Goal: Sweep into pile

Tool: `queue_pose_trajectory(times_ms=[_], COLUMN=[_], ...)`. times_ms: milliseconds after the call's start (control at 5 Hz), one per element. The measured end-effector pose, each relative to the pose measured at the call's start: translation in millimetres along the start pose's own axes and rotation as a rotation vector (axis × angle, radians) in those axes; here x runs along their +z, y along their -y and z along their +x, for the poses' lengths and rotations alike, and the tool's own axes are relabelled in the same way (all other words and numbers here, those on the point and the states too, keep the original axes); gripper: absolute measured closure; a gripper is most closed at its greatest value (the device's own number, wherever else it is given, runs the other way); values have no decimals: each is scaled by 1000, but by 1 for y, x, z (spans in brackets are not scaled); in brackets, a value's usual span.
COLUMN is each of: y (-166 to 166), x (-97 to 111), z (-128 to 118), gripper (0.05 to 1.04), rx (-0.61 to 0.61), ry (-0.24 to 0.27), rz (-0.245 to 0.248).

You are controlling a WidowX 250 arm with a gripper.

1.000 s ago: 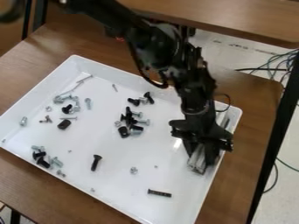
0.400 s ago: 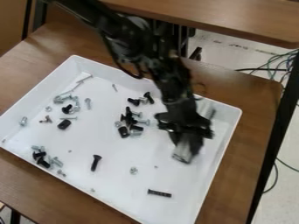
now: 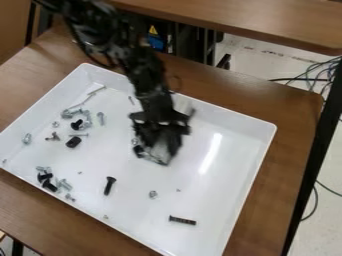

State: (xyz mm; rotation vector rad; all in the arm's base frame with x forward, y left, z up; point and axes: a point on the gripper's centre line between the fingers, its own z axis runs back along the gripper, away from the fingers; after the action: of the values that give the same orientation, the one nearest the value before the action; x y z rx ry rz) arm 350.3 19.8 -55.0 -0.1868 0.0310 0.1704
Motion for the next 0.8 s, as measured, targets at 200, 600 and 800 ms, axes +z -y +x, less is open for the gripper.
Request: queue_pose_trajectory(times_ms=[200, 600, 800], y=[-52, -151, -147], x=[10, 33, 34], z=[5, 3, -8], gripper=[723, 723, 723], rx=[103, 303, 297], ry=[19, 113, 119], rz=[-6, -2, 8])
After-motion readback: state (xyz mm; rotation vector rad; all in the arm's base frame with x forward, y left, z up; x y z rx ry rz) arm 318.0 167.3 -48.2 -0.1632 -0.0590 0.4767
